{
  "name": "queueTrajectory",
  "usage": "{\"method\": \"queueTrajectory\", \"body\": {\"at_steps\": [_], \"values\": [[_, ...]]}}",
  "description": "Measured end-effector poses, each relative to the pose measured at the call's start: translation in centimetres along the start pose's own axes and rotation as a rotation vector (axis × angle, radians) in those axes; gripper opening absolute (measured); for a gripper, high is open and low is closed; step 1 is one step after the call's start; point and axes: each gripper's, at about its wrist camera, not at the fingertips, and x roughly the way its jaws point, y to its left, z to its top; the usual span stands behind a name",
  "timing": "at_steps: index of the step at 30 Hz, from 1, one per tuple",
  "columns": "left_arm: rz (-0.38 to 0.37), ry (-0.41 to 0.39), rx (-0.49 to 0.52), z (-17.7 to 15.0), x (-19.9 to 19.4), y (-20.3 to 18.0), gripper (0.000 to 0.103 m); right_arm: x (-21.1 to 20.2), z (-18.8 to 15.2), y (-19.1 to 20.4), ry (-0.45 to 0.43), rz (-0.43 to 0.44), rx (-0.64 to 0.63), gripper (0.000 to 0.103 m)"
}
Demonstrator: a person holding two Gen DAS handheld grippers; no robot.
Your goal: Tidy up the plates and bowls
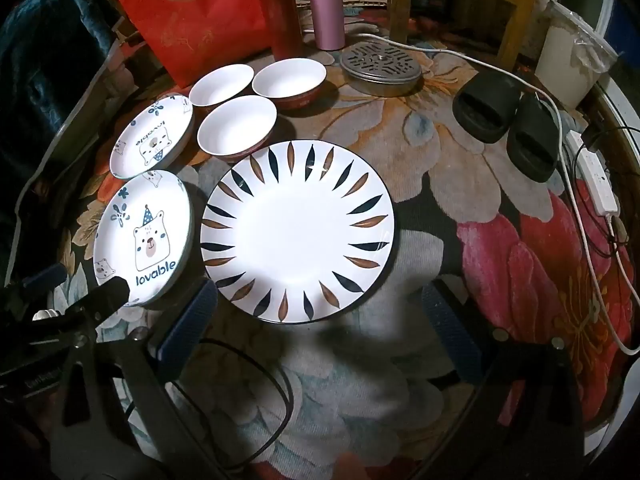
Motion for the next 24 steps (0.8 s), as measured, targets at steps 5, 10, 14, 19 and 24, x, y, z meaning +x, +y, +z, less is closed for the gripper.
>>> {"method": "queueTrajectory", "body": {"at_steps": [5,10,14,19,24], "values": [[0.002,-0.005,0.0,0.04,-0.11,0.03,0.102,0.09,-0.02,0.03,-0.003,0.003,-0.001,0.103],[0.0,-0.006,-0.001,0.0,0.04,-0.47,0.102,0.32,-0.04,0.05,-0.001,0.003,0.0,0.103],[-0.002,-0.006,0.002,-0.02,-0.05,-0.41,0.102,0.18,-0.01,0.06,0.0,0.004,0.0,0.103],[-0.005,-0.004,0.003,0.06,-0.04,-0.31,0.102,0.08,0.01,0.14,-0.002,0.003,-0.001,0.103],[-0.003,-0.002,0.004,0.13,-0.06,-0.3,0.102,-0.01,-0.12,-0.02,0.0,0.003,0.0,0.103]]}}
